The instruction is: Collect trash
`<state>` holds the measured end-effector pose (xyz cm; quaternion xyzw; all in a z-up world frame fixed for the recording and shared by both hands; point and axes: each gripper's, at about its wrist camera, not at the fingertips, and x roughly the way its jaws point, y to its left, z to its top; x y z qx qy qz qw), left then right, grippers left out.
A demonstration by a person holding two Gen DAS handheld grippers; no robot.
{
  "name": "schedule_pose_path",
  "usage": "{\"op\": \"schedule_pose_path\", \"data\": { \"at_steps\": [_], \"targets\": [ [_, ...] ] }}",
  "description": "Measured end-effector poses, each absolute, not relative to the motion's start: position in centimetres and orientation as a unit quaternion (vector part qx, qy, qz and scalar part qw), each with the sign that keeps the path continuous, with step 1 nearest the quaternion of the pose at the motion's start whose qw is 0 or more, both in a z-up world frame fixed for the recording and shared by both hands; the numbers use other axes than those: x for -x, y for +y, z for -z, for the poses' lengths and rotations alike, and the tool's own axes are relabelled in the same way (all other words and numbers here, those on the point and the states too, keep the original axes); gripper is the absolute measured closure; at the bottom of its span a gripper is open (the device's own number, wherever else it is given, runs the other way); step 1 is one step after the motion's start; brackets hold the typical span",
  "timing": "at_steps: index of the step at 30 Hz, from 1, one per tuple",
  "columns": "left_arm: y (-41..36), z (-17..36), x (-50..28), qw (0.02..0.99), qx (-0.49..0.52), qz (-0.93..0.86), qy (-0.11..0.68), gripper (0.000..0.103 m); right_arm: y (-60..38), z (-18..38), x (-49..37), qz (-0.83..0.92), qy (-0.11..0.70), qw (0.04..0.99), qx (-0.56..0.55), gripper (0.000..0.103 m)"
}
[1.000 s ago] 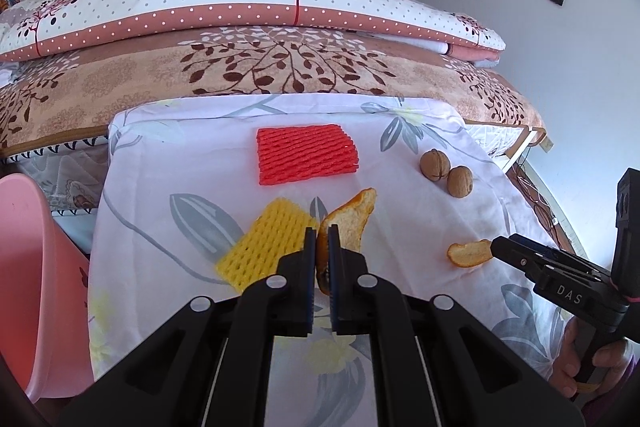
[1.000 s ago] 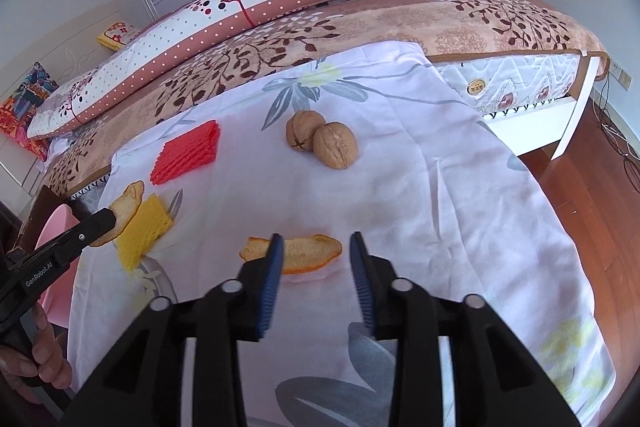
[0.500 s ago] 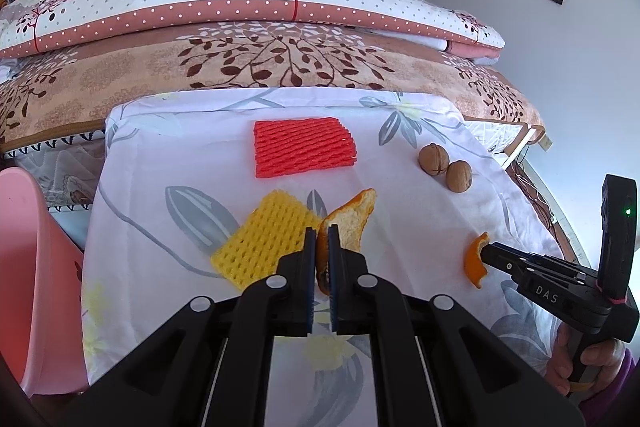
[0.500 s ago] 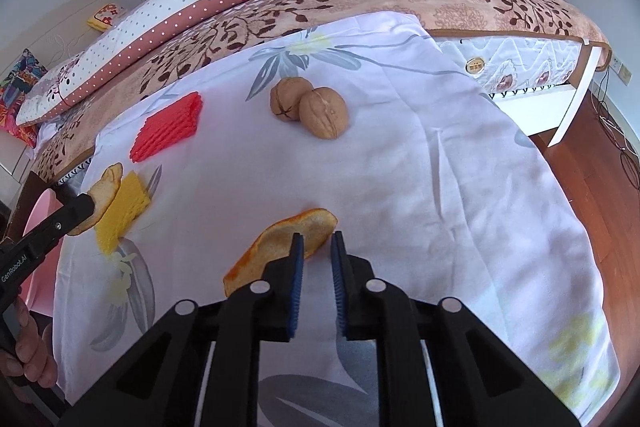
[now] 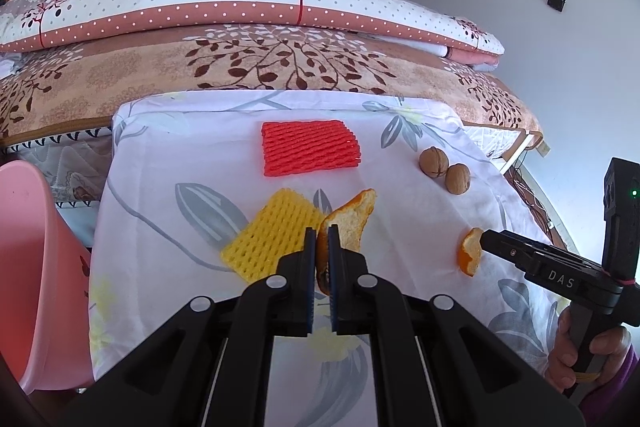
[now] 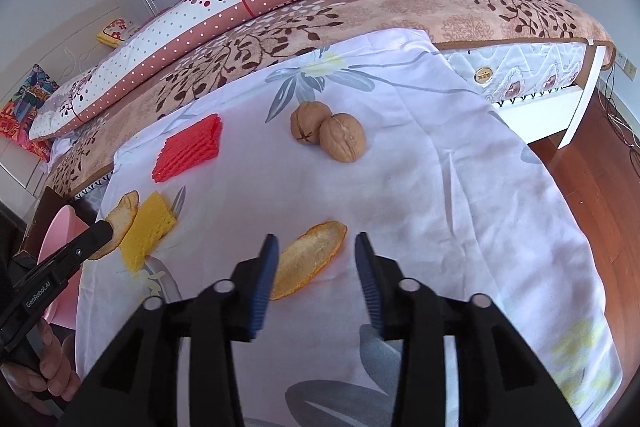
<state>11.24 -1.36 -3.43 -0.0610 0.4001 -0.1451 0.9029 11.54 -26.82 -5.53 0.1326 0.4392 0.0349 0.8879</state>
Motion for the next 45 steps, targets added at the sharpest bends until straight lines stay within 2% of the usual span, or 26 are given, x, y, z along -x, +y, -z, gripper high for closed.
{"op": "schedule_pose_path", "data": {
  "at_steps": [6,8,11,12,29,45],
  "targets": [
    [-1.5,3.6,-11.0,0.902,0.060,0.149,0.401,0.098,-26.3,7.2,-12.5,-0.017,0.466,0.877,-0.114,0.058],
    [-1.6,3.8,-10.9,0.901,0.060,0.150,0.402,0.098,-25.7,7.3,-12.5,-0.021,0.461,0.881,-0.102,0.062],
    [-1.6,3.9,-11.0,0.901,0.058,0.148,0.404,0.098,-24.9,7.3,-12.5,-0.026,0.455,0.886,-0.083,0.086],
    [-1.6,3.9,-11.1,0.901,0.059,0.147,0.404,0.098,-24.7,7.3,-12.6,-0.032,0.457,0.885,-0.082,0.098],
    [0.9,0.0,-9.8,0.929,0.064,0.119,0.344,0.098,-20.6,1.5,-13.2,-0.079,0.400,0.909,-0.086,0.099],
    [10.3,-3.7,-7.0,0.954,0.092,-0.005,0.285,0.098,-8.5,-2.0,-15.0,-0.199,0.382,0.901,-0.054,0.099]
  ]
}}
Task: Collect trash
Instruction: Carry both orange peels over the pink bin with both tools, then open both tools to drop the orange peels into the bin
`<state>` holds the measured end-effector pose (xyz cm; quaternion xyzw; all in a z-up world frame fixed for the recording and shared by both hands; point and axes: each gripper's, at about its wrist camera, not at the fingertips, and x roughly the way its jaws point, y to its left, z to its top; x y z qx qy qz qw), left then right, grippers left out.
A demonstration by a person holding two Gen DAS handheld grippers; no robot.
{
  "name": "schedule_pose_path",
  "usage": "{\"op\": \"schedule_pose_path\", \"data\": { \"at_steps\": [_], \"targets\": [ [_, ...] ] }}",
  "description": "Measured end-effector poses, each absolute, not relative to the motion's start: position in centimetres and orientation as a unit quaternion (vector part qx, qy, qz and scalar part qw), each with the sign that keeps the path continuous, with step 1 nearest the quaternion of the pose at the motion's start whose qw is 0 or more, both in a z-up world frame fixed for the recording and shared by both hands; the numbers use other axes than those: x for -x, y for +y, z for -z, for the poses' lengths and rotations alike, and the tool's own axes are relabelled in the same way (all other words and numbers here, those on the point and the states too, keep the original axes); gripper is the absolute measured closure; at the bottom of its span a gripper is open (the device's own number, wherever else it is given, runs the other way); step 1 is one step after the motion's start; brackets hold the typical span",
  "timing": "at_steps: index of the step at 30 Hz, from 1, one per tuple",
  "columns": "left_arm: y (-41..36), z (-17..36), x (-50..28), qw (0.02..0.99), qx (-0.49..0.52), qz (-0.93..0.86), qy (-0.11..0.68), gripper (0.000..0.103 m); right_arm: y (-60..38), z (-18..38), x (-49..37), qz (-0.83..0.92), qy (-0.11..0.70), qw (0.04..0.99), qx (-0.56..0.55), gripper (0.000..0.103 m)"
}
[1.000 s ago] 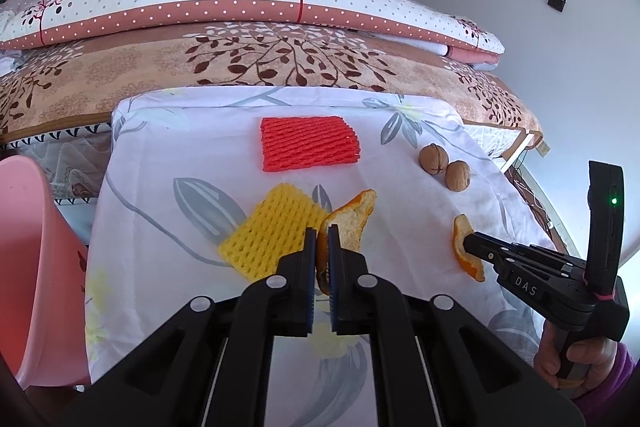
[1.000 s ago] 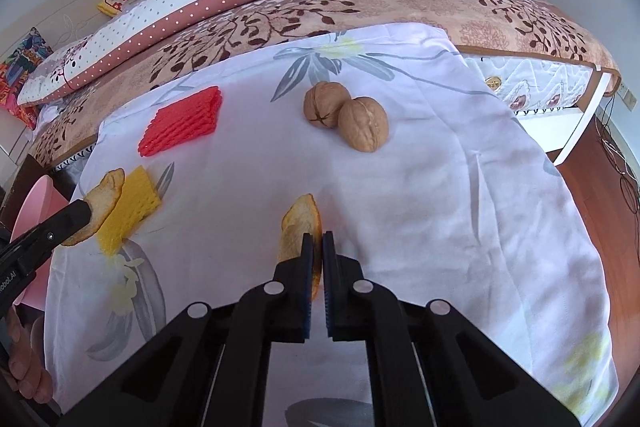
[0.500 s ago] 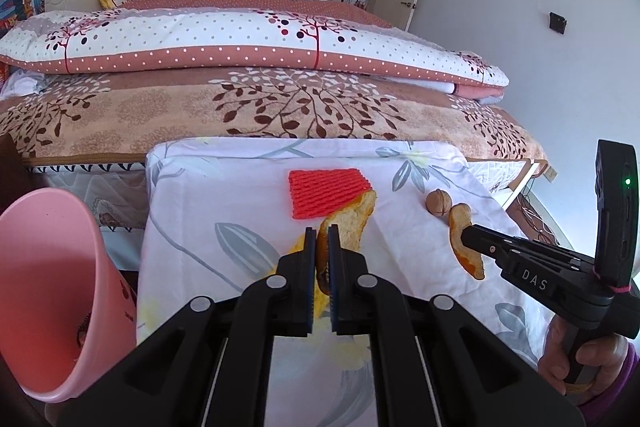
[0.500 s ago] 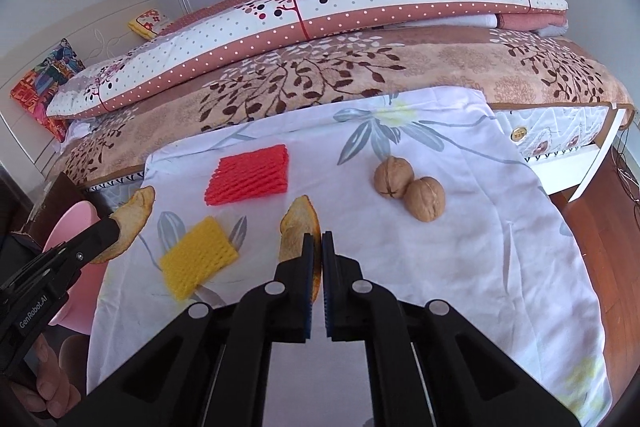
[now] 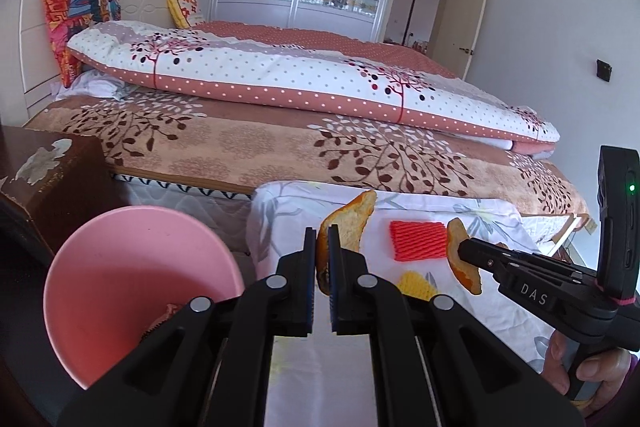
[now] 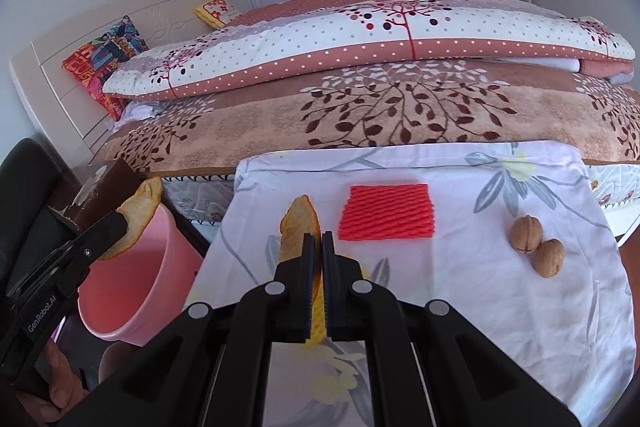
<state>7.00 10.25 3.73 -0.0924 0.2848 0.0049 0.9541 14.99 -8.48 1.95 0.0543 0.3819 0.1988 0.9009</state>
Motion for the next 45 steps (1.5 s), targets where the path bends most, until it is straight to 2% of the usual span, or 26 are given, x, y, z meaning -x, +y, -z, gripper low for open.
{"op": "schedule_pose_path", "data": {
  "at_steps": [12,21,38,41,44,45],
  "targets": [
    [18.1,-3.6,-3.6,0.950,0.110,-0.104,0.273,0.098,2.2,-3.2,-13.4,-0.307,0.375,0.875,-0.009,0.099],
    [21.1,-1.5,-3.0,0.937,0.101,-0.156,0.296,0.098,8.6,-1.6,-12.7,-0.348,0.400,0.847,0.029,0.099],
    [24.1,1.5,-2.5,0.919,0.102,-0.199,0.324,0.098,13.7,1.6,-12.9,-0.381,0.433,0.815,0.051,0.098],
    [24.4,1.8,-2.4,0.917,0.108,-0.202,0.327,0.098,13.6,1.7,-12.9,-0.382,0.432,0.816,0.045,0.091],
    [24.5,2.0,-2.5,0.914,0.109,-0.200,0.335,0.097,13.6,1.6,-13.0,-0.377,0.429,0.819,0.043,0.070],
    [24.5,2.1,-2.5,0.913,0.107,-0.202,0.337,0.093,13.6,1.5,-13.0,-0.376,0.424,0.822,0.044,0.061]
  ]
}}
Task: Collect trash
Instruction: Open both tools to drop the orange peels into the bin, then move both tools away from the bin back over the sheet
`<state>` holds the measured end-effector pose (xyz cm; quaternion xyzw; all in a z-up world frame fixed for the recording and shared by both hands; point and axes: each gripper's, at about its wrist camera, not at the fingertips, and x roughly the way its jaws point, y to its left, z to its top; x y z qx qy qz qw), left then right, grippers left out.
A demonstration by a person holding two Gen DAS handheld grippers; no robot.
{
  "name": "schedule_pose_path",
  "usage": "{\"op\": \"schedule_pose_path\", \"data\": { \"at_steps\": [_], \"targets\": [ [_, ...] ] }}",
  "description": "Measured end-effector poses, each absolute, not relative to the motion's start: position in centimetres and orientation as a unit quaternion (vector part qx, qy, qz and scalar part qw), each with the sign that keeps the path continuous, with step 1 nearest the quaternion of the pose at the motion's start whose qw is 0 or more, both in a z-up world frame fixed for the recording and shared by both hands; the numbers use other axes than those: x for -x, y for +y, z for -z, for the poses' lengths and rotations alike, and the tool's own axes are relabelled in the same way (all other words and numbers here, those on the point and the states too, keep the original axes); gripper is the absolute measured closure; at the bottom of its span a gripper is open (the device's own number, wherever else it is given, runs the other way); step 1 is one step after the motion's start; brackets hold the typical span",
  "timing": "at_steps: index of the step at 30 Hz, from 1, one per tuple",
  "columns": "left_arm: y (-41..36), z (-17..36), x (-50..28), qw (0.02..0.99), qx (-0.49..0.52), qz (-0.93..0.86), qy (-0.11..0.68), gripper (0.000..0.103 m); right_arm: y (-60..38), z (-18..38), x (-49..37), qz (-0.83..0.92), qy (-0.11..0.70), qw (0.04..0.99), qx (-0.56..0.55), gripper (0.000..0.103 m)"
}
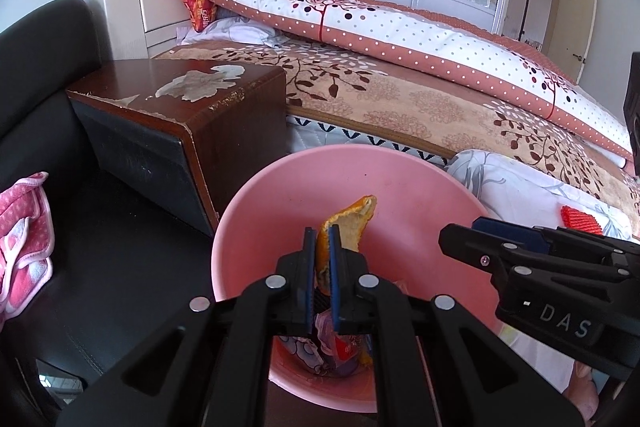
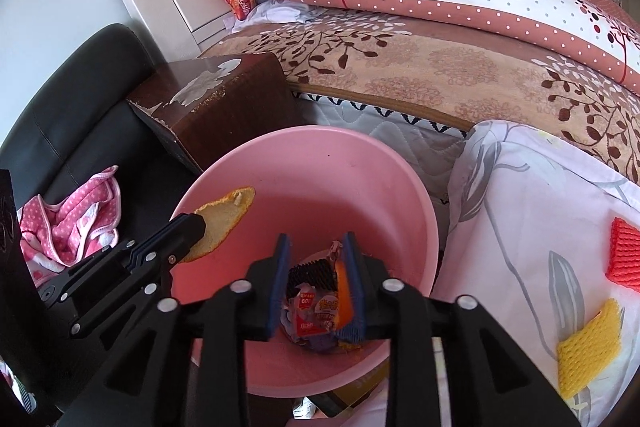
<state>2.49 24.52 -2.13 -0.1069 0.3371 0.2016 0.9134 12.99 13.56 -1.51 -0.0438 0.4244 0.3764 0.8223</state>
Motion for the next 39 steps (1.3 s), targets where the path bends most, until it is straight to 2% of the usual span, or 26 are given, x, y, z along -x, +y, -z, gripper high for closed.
{"op": "schedule_pose_path", "data": {
  "at_steps": [1,3,6,19,39],
  "targets": [
    [24.4,2.2,-2.5,0.913,0.105,-0.203,0.338,0.081,13.5,1.4,-12.9,-0.376,0.420,0.825,0.047,0.060],
    [24.5,2.2,-2.4,0.912,0.105,-0.208,0.337,0.063,13.4,1.1,-12.8,-0.373,0.412,0.829,0.054,0.059],
    [24.8,2.2,-2.2,0.911,0.117,-0.209,0.336,0.056,12.9,0.9,-12.9,-0.371,0.408,0.833,0.053,0.054],
    [23.4,0.7,-1.6,0.919,0.112,-0.206,0.318,0.055,9.9,0.0,-11.9,-0.358,0.391,0.847,0.043,0.044],
    [17.8,-0.5,-2.9,0.933,0.104,-0.135,0.316,0.055,-0.4,-0.5,-10.2,-0.279,0.350,0.894,0.023,0.042]
  ]
}}
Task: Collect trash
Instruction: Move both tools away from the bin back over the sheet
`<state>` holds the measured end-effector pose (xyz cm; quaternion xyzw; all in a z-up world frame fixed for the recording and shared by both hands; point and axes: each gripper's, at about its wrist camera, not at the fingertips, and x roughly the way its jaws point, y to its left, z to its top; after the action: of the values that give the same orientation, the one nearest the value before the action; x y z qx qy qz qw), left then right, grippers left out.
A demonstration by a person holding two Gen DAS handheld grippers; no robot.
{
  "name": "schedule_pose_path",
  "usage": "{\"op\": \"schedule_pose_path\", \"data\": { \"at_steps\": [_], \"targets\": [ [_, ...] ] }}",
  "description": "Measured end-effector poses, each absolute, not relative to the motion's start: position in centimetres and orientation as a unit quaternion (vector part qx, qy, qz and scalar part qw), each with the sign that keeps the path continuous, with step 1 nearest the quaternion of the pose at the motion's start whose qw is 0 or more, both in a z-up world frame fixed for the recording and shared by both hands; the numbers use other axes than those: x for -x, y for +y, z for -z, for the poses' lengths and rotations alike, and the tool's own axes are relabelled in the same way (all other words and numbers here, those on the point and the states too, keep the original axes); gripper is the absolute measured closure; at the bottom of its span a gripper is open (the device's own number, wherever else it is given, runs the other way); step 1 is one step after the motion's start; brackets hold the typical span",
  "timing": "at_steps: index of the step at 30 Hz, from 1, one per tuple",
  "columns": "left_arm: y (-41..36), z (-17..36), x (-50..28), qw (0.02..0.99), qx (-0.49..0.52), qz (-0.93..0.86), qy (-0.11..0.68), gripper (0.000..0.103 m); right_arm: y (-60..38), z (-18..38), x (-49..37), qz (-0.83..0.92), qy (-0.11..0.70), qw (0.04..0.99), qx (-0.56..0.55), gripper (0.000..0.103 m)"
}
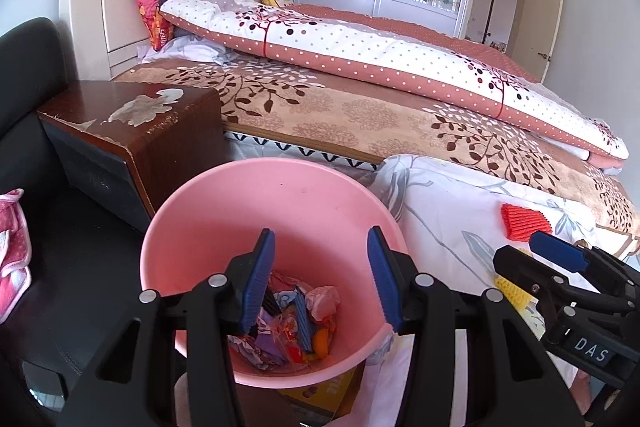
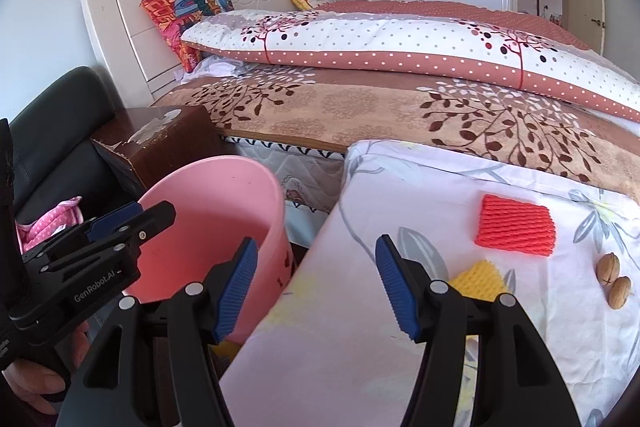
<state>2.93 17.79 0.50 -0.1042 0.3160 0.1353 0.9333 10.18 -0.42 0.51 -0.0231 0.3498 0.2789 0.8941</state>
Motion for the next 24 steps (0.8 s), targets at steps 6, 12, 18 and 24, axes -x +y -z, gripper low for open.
{"op": "schedule_pose_path", "data": {
  "at_steps": [6,12,18,24],
  "targets": [
    [14.7,-0.5,-3.5,0.941,0.079,-0.095,0.315,0.055,-5.2,0.6,-10.1,-0.230,0.349,0.908,0.023,0.042],
    [11.4,-0.2,-4.5,0.944,0.064,-0.048,0.320,0.055,-10.2,2.0,-10.4,-0.172,0.356,0.919,0.016,0.042],
    [8.1,0.4,-5.6,0.943,0.050,0.003,0.330,0.055,-13.6,3.6,-11.0,-0.141,0.375,0.916,-0.012,0.042],
    [4.6,1.5,-7.0,0.935,0.025,0.047,0.352,0.055,-15.4,4.5,-11.4,-0.134,0.389,0.910,-0.041,0.042]
  ]
}}
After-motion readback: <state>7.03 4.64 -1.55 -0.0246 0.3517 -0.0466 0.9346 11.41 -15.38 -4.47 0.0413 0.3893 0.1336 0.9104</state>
